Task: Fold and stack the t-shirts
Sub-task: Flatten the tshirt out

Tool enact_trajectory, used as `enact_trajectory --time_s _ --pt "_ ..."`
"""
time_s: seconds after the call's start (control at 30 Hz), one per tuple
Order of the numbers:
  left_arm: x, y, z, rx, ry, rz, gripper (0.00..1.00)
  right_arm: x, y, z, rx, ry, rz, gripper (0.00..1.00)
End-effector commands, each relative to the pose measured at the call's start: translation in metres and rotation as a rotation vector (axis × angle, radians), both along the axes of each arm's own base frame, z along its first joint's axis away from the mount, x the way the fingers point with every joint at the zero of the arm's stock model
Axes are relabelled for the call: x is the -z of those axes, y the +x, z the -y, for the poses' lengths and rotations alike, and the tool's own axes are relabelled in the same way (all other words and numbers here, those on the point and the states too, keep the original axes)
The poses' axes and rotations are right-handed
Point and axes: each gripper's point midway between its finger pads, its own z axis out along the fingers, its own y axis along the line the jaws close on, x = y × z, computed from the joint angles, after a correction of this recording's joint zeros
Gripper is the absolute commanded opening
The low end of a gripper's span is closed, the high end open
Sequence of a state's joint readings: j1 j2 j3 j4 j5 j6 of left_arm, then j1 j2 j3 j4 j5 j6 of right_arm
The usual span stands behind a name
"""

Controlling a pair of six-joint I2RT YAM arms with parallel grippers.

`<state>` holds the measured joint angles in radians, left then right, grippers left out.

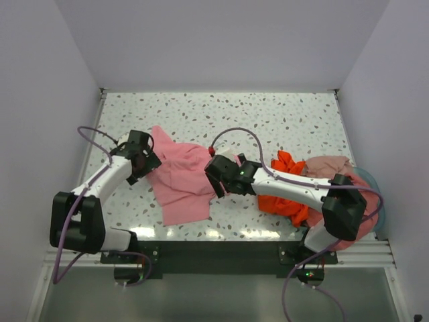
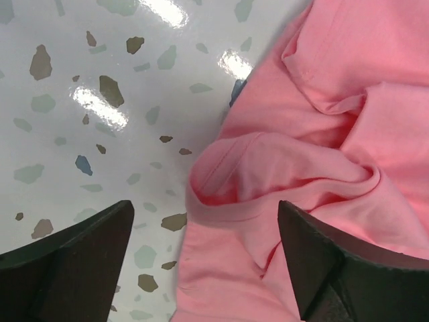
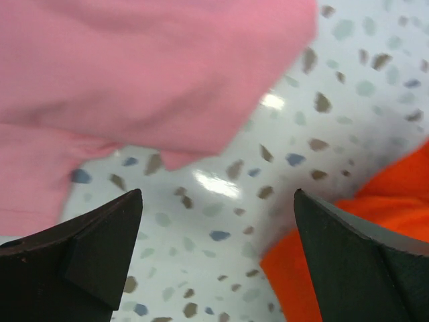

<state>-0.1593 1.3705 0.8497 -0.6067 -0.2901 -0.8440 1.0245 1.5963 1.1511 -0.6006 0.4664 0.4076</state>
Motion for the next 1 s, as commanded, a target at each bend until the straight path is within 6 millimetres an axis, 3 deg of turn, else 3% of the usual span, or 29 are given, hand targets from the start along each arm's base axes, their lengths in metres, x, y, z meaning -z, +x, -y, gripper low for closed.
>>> enact_trajectory --time_s 0.0,0.07,0.2,0.33,0.43,0.57,0.67,0.8,0.97 --pt "-0.013 0.0 0.001 0.016 -0.006 0.017 1.0 -0.032 0.002 0.075 0.218 -0.221 0.119 0.99" --pt "-0.015 -0.005 0.001 0.018 -0.009 0.022 1.0 -0.043 -0.003 0.112 0.337 -0.352 0.173 0.99" --pt "-0.034 -0.011 0.0 0.029 -0.012 0.074 1.0 -0.062 -0.01 0.148 0.5 -0.446 0.25 0.99" --pt "-0.044 -0.019 0.0 0.051 -0.018 0.091 1.0 -0.051 -0.01 0.176 0.595 -0.484 0.2 0.99" --pt "-0.049 -0.025 0.0 0.052 -0.021 0.108 1.0 -0.033 -0.005 0.184 0.616 -0.451 0.126 0.97" --pt "-0.048 -0.03 -0.003 0.044 -0.017 0.118 1.0 -0.025 0.002 0.172 0.58 -0.353 0.097 0.86" --pt "-0.047 -0.03 -0.004 0.04 -0.012 0.109 1.0 -0.014 0.002 0.175 0.585 -0.333 0.062 0.81" --pt "-0.045 -0.033 -0.006 0.032 -0.005 0.099 1.0 -0.015 0.0 0.181 0.627 -0.313 0.057 0.27" --pt "-0.044 -0.034 -0.005 0.037 -0.009 0.106 1.0 -0.044 0.004 0.173 0.608 -0.209 0.081 0.19"
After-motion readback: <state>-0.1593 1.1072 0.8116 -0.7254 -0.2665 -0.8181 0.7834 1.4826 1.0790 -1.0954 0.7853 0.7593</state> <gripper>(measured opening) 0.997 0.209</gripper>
